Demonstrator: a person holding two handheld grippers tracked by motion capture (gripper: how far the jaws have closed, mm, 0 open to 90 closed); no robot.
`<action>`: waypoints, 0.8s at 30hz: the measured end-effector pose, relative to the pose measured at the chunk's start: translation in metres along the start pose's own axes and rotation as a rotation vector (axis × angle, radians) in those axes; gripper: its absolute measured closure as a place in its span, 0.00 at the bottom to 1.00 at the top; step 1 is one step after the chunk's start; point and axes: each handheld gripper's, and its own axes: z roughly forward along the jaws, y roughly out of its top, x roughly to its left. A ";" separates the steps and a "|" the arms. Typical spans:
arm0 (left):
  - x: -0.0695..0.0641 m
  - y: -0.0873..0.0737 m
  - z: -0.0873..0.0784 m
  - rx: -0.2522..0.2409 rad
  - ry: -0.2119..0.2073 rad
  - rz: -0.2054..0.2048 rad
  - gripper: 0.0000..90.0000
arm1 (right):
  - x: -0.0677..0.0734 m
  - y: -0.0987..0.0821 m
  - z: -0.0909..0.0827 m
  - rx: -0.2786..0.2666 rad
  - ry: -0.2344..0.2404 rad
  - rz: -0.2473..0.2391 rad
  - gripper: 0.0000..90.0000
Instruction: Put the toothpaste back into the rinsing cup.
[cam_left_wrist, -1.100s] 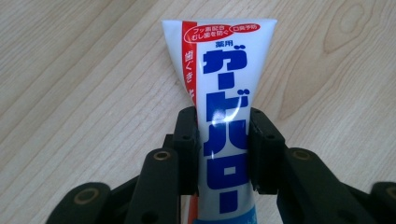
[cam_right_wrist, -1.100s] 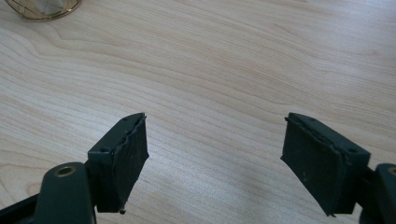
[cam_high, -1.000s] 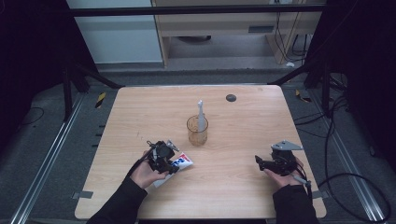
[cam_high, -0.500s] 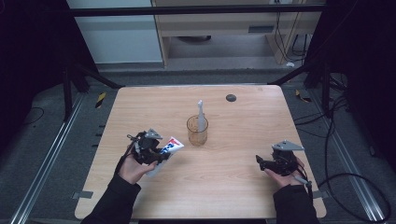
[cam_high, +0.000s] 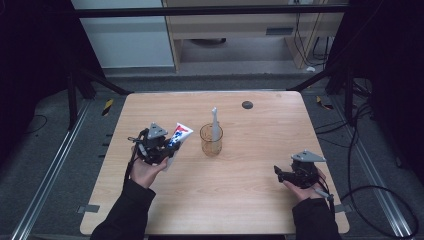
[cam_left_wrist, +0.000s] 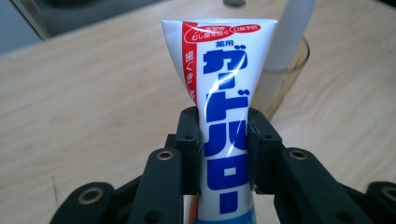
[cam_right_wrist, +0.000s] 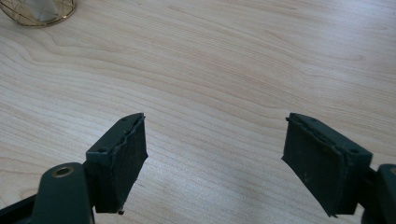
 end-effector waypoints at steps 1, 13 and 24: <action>0.000 0.004 0.001 -0.015 0.000 -0.005 0.77 | 0.000 0.000 0.000 -0.001 0.000 0.001 0.24; 0.006 0.031 0.009 -0.183 0.030 -0.080 0.77 | 0.001 0.000 0.000 -0.012 -0.005 0.000 0.23; 0.003 0.049 0.030 -0.281 0.045 -0.118 0.78 | 0.000 0.000 0.001 -0.019 -0.010 -0.005 0.22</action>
